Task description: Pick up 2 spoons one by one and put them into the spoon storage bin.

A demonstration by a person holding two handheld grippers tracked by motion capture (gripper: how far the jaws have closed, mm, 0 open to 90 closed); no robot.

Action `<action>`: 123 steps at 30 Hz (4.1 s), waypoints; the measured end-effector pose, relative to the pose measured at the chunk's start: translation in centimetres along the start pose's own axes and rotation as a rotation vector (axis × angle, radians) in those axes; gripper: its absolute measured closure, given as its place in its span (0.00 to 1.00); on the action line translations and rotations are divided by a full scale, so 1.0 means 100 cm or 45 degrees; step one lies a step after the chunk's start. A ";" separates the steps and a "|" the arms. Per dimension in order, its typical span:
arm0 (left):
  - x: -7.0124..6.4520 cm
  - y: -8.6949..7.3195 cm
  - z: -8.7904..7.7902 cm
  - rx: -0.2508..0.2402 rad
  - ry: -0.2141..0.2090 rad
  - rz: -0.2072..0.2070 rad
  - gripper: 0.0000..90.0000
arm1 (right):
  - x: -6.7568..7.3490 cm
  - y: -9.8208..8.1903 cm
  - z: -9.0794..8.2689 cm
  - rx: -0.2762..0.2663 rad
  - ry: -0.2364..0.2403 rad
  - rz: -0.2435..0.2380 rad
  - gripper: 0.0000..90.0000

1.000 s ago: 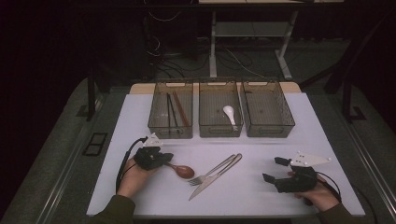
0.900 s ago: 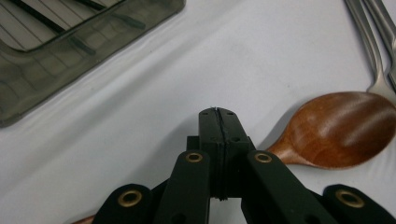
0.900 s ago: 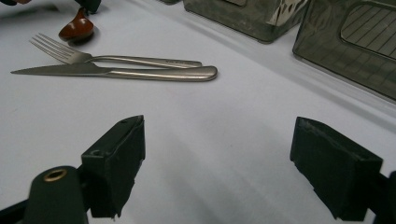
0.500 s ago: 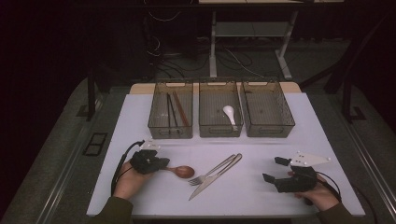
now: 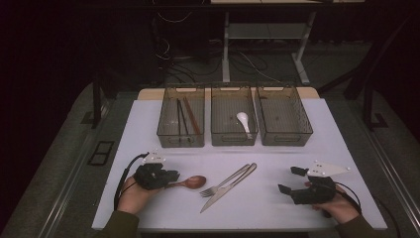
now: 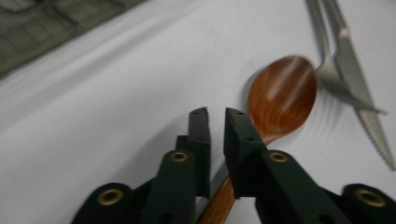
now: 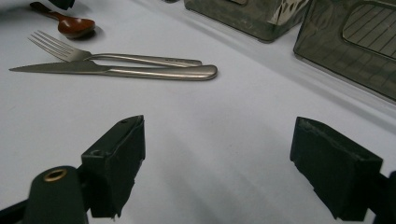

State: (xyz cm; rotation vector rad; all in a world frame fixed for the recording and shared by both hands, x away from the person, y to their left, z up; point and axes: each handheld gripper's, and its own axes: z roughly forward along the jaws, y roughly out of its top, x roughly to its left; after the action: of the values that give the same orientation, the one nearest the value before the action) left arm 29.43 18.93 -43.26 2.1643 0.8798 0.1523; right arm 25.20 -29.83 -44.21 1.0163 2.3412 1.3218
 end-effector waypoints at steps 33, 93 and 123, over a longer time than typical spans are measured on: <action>-0.025 0.013 0.037 0.033 -0.105 0.122 0.46 | 0.003 0.001 0.004 0.014 0.011 -0.028 0.20; -0.029 0.013 0.018 0.023 -0.049 0.199 0.91 | 0.005 0.003 0.005 0.016 0.020 -0.042 0.20; -0.025 0.031 0.000 -0.175 0.027 0.159 0.91 | 0.005 0.002 0.006 0.025 0.018 -0.050 0.20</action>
State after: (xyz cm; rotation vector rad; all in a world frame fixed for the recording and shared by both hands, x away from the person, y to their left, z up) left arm 29.22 15.92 -40.64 2.0920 0.7249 0.2902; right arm 25.27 -29.04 -44.27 0.9649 2.3766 1.2984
